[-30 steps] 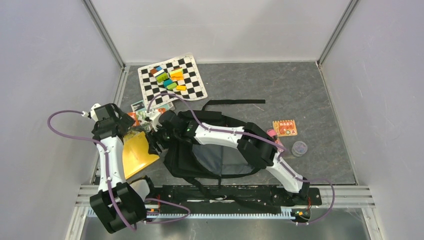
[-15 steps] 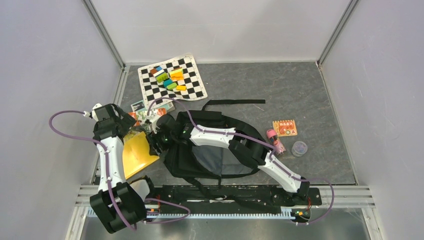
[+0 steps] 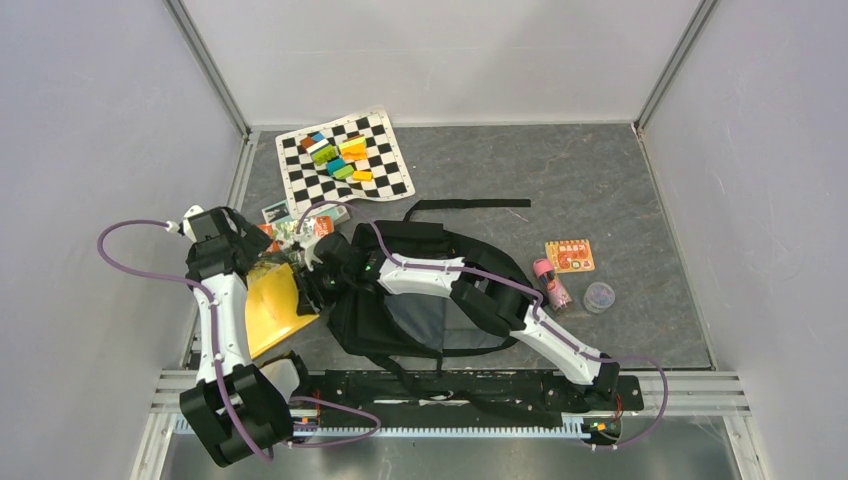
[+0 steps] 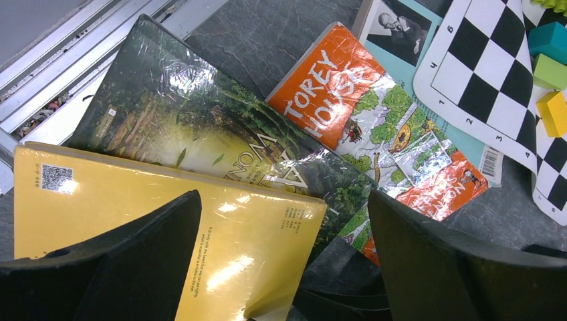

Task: Pack the student bag
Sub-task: Pick up the book from the center of the board, then place the book in the student bag.

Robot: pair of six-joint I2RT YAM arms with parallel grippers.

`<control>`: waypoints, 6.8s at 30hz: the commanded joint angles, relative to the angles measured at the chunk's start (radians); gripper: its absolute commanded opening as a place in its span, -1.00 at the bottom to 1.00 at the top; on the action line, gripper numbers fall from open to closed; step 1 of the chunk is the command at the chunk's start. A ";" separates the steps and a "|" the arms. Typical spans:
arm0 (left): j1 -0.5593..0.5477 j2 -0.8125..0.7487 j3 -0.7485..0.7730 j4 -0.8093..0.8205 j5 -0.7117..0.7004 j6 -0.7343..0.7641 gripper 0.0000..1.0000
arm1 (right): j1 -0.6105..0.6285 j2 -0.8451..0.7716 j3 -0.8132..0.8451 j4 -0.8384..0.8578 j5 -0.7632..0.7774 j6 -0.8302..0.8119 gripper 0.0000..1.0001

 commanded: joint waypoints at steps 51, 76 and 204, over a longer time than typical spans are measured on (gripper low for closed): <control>-0.238 -0.128 0.209 -0.079 0.459 0.134 0.99 | -0.005 -0.540 0.010 -0.433 0.545 -0.307 -1.00; -0.244 -0.126 0.124 -0.022 0.339 0.053 0.96 | 0.055 -0.482 0.067 -0.458 0.589 -0.364 -1.00; -0.896 -0.171 -0.057 0.369 0.682 -0.264 -0.96 | -0.277 -2.065 -1.662 0.099 0.604 0.757 -1.00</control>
